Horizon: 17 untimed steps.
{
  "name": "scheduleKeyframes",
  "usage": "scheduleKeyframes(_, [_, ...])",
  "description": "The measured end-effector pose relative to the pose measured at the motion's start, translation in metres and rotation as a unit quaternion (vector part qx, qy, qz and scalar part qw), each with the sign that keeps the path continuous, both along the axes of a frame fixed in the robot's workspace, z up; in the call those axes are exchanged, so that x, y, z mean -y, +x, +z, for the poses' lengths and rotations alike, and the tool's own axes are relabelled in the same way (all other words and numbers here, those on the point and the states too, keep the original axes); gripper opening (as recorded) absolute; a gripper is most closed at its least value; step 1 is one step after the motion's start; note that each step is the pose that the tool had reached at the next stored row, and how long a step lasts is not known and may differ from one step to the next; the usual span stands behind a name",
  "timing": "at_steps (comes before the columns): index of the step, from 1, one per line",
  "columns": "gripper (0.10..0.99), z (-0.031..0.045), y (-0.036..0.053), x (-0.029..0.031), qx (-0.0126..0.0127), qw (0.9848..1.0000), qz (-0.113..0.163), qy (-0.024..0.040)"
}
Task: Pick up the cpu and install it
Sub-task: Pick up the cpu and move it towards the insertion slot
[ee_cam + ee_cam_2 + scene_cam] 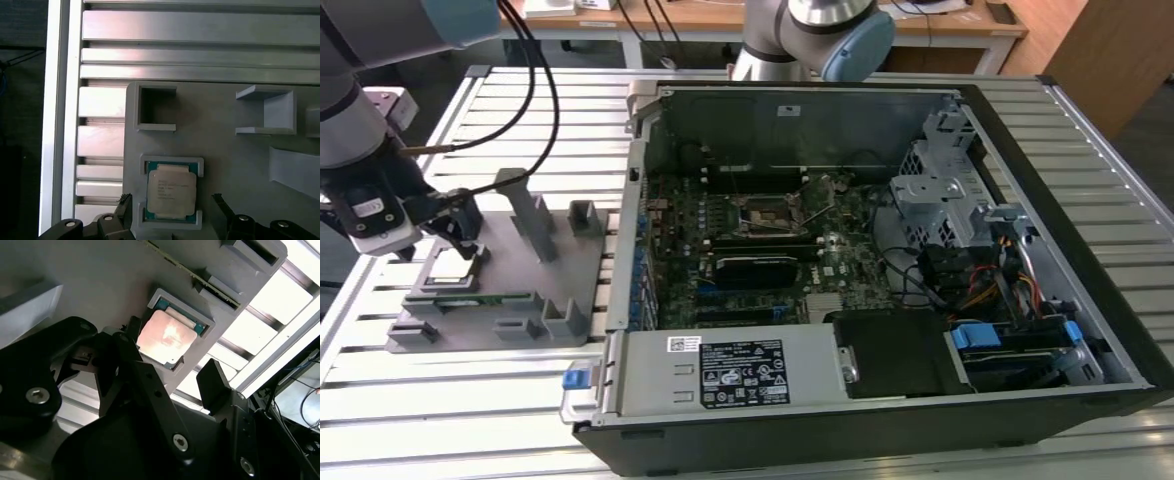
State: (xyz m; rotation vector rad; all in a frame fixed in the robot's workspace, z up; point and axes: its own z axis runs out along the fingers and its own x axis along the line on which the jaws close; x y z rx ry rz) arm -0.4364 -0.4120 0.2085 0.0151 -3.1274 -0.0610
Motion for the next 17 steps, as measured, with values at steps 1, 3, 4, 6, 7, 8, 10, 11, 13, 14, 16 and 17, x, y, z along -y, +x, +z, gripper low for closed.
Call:
scheduleKeyframes(1, [0.718, -0.0017, 0.0, 0.0, 0.0001, 1.0, -0.001, 0.0])
scheduleKeyframes(3, [0.718, -0.0047, -0.0001, -0.0006, 0.0001, 1.0, -0.005, 0.0])
scheduleKeyframes(4, [0.718, -0.0062, -0.0001, -0.0012, 0.0001, 1.0, -0.008, 0.0])
scheduleKeyframes(6, [0.718, -0.0089, 0.0, -0.002, 0.0001, 0.9999, -0.015, -0.0001])
scheduleKeyframes(7, [0.718, -0.0102, 0.0, -0.0022, 0.0002, 0.9998, -0.018, -0.0001])
scheduleKeyframes(8, [0.718, -0.0113, 0.0001, -0.0023, 0.0002, 0.9998, -0.02, -0.0001])
scheduleKeyframes(10, [0.718, -0.013, 0.0, -0.0023, 0.0002, 0.9998, -0.02, -0.0001])
scheduleKeyframes(11, [0.718, -0.0138, 0.0, -0.0023, 0.0002, 0.9998, -0.02, -0.0001])
scheduleKeyframes(13, [0.718, -0.0155, 0.0, -0.0023, 0.0002, 0.9998, -0.02, -0.0001])
scheduleKeyframes(14, [0.718, -0.0162, 0.0, -0.0023, 0.0001, 0.9998, -0.02, -0.0001])
scheduleKeyframes(16, [0.718, -0.0177, 0.0, -0.0023, 0.0002, 0.9998, -0.02, -0.0001])
scheduleKeyframes(17, [0.718, -0.0183, 0.0, -0.0023, 0.0002, 0.9998, -0.02, -0.0001])
